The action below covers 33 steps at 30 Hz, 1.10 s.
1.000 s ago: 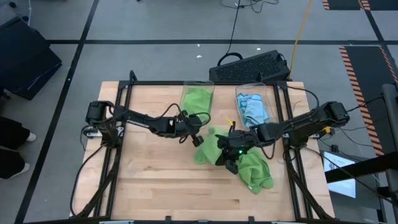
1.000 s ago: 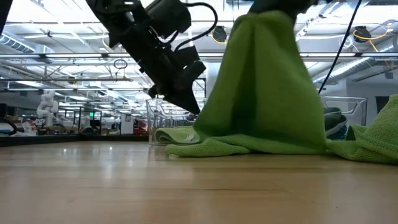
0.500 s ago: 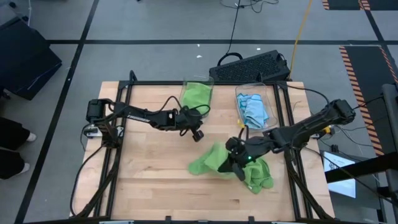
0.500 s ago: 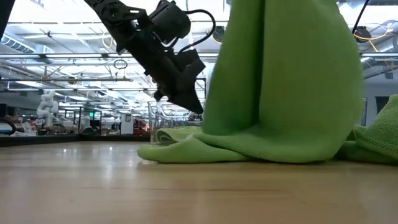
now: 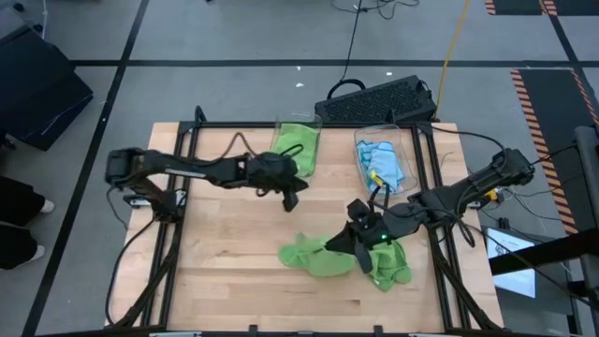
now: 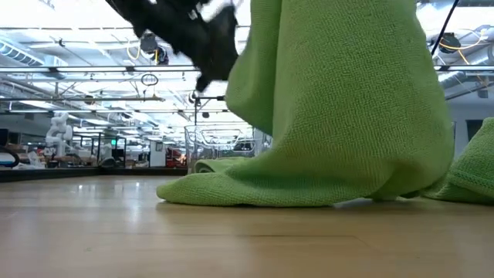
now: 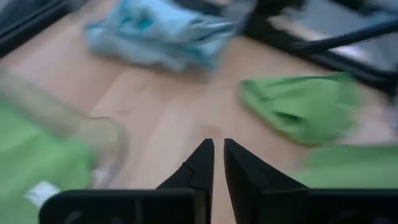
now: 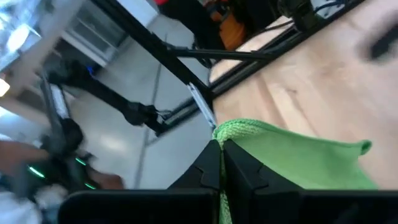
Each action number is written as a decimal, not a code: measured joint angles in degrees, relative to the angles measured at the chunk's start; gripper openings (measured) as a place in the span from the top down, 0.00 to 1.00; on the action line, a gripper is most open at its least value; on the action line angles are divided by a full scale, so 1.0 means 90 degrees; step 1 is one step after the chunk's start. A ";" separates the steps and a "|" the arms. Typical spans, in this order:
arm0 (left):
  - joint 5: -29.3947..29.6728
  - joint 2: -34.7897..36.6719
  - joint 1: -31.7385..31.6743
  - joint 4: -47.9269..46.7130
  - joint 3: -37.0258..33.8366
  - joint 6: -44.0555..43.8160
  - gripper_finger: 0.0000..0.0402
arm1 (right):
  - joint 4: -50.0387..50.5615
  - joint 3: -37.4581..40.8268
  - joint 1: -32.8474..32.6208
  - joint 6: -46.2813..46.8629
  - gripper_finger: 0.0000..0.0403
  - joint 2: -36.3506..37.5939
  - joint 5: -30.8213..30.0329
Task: Fold microfiber towels
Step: Fold the top green microfiber towel
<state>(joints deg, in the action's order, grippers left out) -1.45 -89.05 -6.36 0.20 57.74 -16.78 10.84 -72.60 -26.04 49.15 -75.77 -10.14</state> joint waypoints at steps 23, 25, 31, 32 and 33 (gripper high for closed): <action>0.1288 -0.0361 0.2228 0.2722 0.0036 -0.0443 0.36 | 0.1004 -0.0226 0.0105 -0.2305 1.00 0.0697 0.1150; 0.0821 -0.0615 0.2142 0.3007 0.0174 -0.0677 0.36 | 0.1012 -0.0226 0.0102 -0.2386 1.00 0.0695 0.1197; -0.1054 -0.1460 0.1983 0.3078 0.0792 -0.1347 0.36 | 0.1025 -0.0226 0.0106 -0.2554 1.00 0.0695 0.1490; -0.1369 -0.1561 0.1983 0.3095 0.0886 -0.1509 0.37 | 0.1031 -0.0226 0.0104 -0.2571 1.00 0.0695 0.1495; -0.1664 -0.1671 0.1988 0.3168 0.1005 -0.1630 0.38 | 0.1027 -0.0226 0.0104 -0.2586 1.00 0.0695 0.1495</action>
<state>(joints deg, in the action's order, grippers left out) -16.42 -104.08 11.53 28.71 66.78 -31.45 20.08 -74.63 -25.10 25.87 -69.52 3.31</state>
